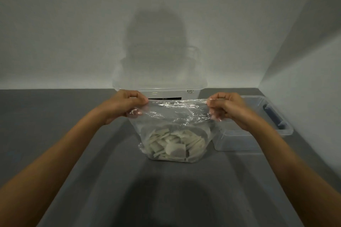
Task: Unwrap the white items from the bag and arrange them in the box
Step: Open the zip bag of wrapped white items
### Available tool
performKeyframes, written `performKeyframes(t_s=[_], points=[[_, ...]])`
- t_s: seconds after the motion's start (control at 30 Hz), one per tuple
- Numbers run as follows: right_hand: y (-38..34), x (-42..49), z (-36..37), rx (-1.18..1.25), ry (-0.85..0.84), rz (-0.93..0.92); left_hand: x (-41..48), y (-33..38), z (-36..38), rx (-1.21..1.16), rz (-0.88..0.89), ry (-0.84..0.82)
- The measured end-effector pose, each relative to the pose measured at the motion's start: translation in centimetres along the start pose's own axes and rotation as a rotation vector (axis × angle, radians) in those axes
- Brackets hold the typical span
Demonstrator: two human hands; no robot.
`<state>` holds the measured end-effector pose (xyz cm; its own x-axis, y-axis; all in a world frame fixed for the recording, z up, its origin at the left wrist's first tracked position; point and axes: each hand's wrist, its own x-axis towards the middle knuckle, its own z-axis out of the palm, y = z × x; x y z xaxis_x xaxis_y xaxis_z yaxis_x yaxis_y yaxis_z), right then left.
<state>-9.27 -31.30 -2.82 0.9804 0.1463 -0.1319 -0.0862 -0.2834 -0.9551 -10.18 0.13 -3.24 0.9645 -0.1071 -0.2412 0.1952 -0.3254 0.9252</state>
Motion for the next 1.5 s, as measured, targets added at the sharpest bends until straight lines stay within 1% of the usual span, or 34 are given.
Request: performKeyframes(t_s=[0.07,0.13,0.2,0.27,0.33,0.4,0.43,0.5,0.53,0.57,0.6,0.63,0.67,0.73,0.8,0.9,0.97,1.1,1.23,1.3,1.4,1.5], points=[[-0.5,0.1,-0.2,-0.063,-0.021,-0.052,-0.2,1.0,-0.4,0.312,0.080,0.004],[-1.3,0.2,-0.5,-0.087,-0.026,-0.114,-0.4,3.1,-0.4,0.635,0.231,0.055],[-2.0,0.1,-0.8,-0.093,-0.033,-0.160,-0.2,5.3,0.4,0.802,0.381,0.066],[-2.5,0.0,-0.9,-0.121,-0.043,-0.186,0.3,7.0,1.7,0.884,0.444,0.017],[-2.7,-0.1,-1.0,-0.150,-0.064,-0.188,1.0,7.9,3.0,0.852,0.458,-0.058],[-2.9,-0.4,-1.1,-0.210,-0.049,-0.195,1.6,8.4,3.9,0.805,0.483,-0.077],[-3.0,-0.6,-1.1,-0.293,0.016,-0.225,1.8,8.3,4.2,0.791,0.480,-0.078],[-3.6,-1.3,-1.0,-0.487,0.284,-0.332,2.2,8.0,4.3,0.740,0.426,-0.105],[-4.0,-2.1,-0.6,-0.505,0.421,-0.407,2.3,7.7,4.3,0.693,0.388,-0.128],[-4.4,-2.9,0.0,-0.447,0.505,-0.469,2.3,7.6,4.4,0.642,0.349,-0.151],[-4.6,-3.6,0.9,-0.365,0.522,-0.499,2.3,7.5,4.4,0.592,0.318,-0.172],[-4.7,-4.1,1.9,-0.301,0.478,-0.495,2.2,7.6,4.6,0.546,0.290,-0.188],[-4.4,-4.5,3.2,-0.253,0.389,-0.455,2.0,7.6,4.7,0.507,0.264,-0.196],[-3.2,-4.8,5.7,-0.193,0.196,-0.305,1.7,7.8,5.0,0.452,0.217,-0.215],[-2.0,-4.7,7.4,-0.155,0.108,-0.157,1.3,7.8,5.4,0.404,0.174,-0.243],[-1.2,-4.3,8.6,0.047,0.116,-0.028,0.9,7.5,5.5,0.332,0.103,-0.260],[-1.1,-4.3,8.8,0.183,0.127,-0.004,0.7,7.5,5.3,0.270,0.064,-0.290],[-1.1,-4.9,8.8,0.354,0.109,-0.001,0.3,7.7,4.6,0.179,0.005,-0.421],[-1.3,-5.4,8.9,0.519,0.081,0.044,0.3,7.5,4.5,0.137,-0.007,-0.418],[-1.5,-5.4,9.0,0.534,0.078,0.055,0.2,7.4,4.7,0.144,0.022,-0.395],[-1.6,-5.3,9.3,0.506,0.119,0.058,0.0,7.4,5.3,0.208,0.089,-0.346],[-1.4,-5.0,9.2,0.506,0.135,0.069,-0.1,7.2,5.8,0.268,0.137,-0.337]])
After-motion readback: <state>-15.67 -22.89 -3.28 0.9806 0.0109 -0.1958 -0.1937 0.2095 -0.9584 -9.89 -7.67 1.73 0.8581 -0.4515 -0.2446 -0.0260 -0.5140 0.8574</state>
